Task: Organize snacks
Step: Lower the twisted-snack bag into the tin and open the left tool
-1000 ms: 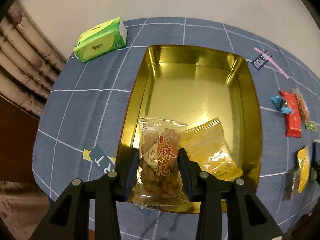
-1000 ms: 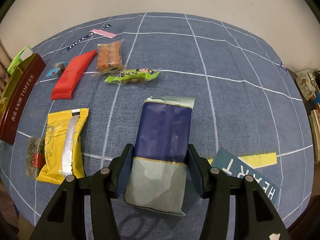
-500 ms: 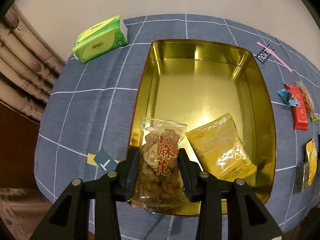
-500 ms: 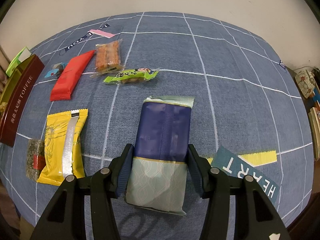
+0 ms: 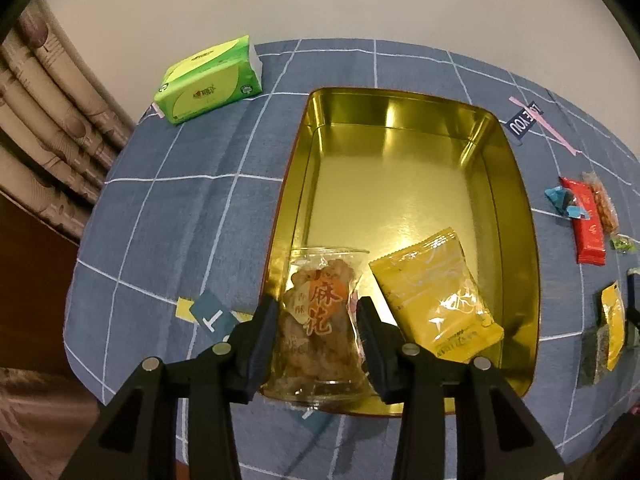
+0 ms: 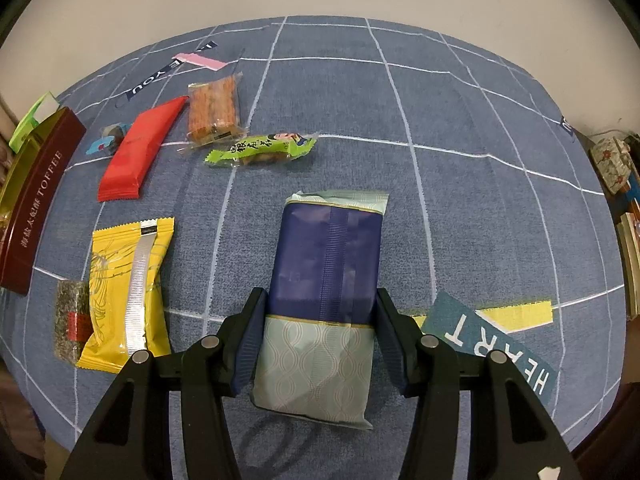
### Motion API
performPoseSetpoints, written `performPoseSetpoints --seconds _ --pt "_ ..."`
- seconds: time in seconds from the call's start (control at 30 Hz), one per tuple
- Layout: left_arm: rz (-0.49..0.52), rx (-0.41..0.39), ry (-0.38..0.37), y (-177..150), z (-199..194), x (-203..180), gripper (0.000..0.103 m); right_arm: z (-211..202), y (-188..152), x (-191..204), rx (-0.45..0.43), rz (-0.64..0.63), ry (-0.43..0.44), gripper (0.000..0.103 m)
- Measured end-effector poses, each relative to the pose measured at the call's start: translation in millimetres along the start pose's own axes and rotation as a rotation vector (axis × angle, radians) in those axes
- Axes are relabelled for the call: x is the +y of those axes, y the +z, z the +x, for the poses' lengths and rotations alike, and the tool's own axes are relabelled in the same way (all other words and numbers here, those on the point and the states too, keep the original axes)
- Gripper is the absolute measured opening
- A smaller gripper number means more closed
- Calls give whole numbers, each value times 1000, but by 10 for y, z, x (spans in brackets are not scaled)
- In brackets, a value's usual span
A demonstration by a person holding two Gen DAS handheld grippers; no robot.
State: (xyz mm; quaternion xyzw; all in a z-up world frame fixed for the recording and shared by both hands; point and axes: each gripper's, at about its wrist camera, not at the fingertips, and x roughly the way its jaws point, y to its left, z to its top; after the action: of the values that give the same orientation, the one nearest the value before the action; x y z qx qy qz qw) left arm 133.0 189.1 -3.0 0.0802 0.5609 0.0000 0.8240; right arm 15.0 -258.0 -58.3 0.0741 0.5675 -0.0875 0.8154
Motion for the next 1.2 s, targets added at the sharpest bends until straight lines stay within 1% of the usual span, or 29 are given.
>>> performPoseSetpoints --seconds 0.13,0.33,0.53,0.6,0.73,0.83,0.9,1.03,1.17,1.2 --pt "-17 -23 -10 -54 -69 2 43 2 7 16 1 -2 -6 47" --pt "-60 -65 -23 -183 -210 -20 44 -21 1 83 -13 -14 -45 47" --pt "-81 -102 -12 -248 -322 12 48 -72 10 116 -18 5 -58 46" --pt "-97 -121 -19 -277 -350 53 51 -148 42 138 -39 14 -56 46" --pt "-151 -138 -46 -373 -345 186 51 -381 166 225 -107 22 -65 46" --pt "-201 -126 -58 -430 -329 312 51 -560 288 456 -146 6 -19 46" --pt "-227 -140 -49 -475 -365 390 51 -640 346 668 -164 -26 13 46" --pt "-271 -159 1 -578 -432 545 52 -744 417 1157 -189 -93 87 46" --pt "-331 -140 67 -692 -416 721 52 -795 441 1728 -180 -166 188 46" --pt "-352 -134 82 -729 -413 778 52 -805 428 1860 -177 -182 202 46"
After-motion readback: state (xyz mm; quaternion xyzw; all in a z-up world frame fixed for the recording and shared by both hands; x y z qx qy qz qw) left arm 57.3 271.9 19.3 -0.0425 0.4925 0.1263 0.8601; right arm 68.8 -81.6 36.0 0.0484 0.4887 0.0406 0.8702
